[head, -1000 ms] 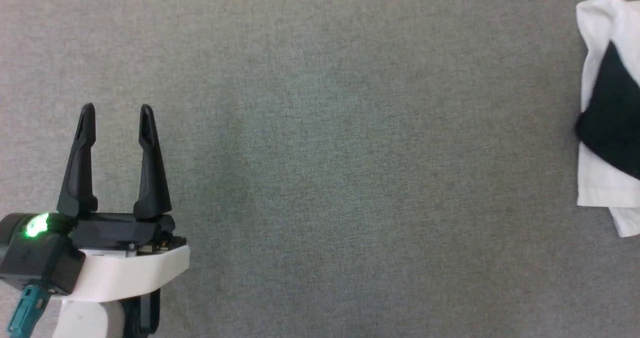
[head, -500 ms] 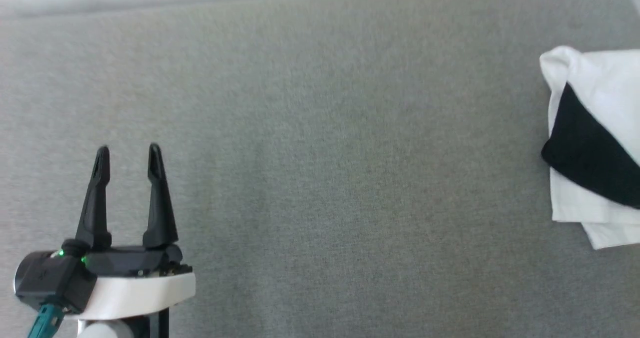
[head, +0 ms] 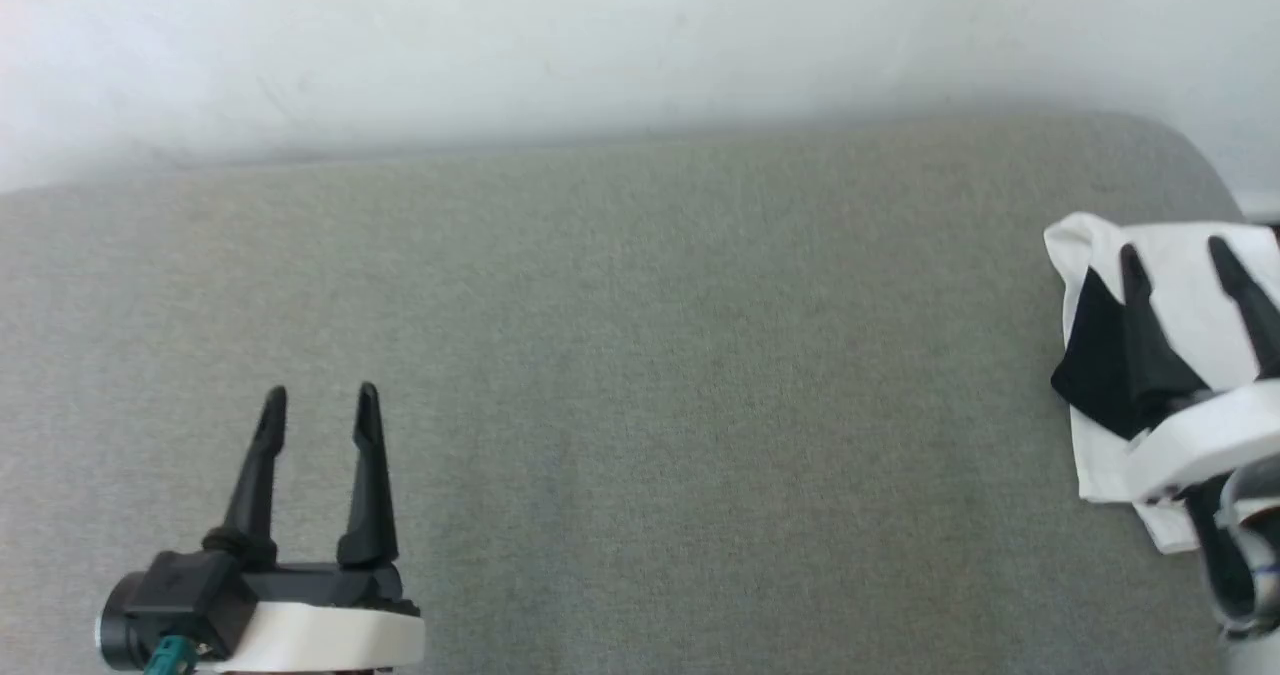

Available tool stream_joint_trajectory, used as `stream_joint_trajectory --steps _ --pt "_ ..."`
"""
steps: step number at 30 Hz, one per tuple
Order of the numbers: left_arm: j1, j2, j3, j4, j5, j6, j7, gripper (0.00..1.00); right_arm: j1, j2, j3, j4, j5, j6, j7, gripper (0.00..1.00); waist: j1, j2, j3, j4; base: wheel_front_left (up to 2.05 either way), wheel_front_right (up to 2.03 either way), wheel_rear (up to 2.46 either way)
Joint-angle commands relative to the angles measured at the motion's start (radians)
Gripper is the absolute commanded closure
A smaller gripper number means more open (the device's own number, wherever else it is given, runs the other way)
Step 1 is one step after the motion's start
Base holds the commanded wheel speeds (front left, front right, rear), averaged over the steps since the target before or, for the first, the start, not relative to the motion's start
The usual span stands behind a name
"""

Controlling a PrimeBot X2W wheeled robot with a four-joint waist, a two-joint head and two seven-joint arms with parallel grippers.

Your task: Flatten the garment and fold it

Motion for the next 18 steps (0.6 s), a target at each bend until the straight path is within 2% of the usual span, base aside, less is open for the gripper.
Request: stream_joint_trajectory --steps 1,11,18 --pt "0.007 -0.006 -0.004 0.007 0.000 -0.012 0.002 0.00 0.017 0.013 0.003 -0.011 -0.008 -0.001 -0.014 0.00 0.0003 0.0000 -0.048 0.024 0.00 0.00 0.00" --pt "0.054 0.000 -0.057 0.088 0.019 -0.021 0.023 0.00 0.175 0.107 0.016 -0.045 -0.087 -0.001 -0.104 0.00 0.0003 0.0000 -0.114 0.033 0.00 0.00 0.00" --pt "0.091 -0.011 -0.071 0.130 0.017 -0.014 0.018 0.00 0.268 0.147 -0.030 -0.013 -0.147 -0.001 -0.192 0.00 0.0003 0.0000 -0.132 0.033 0.00 0.00 0.00"
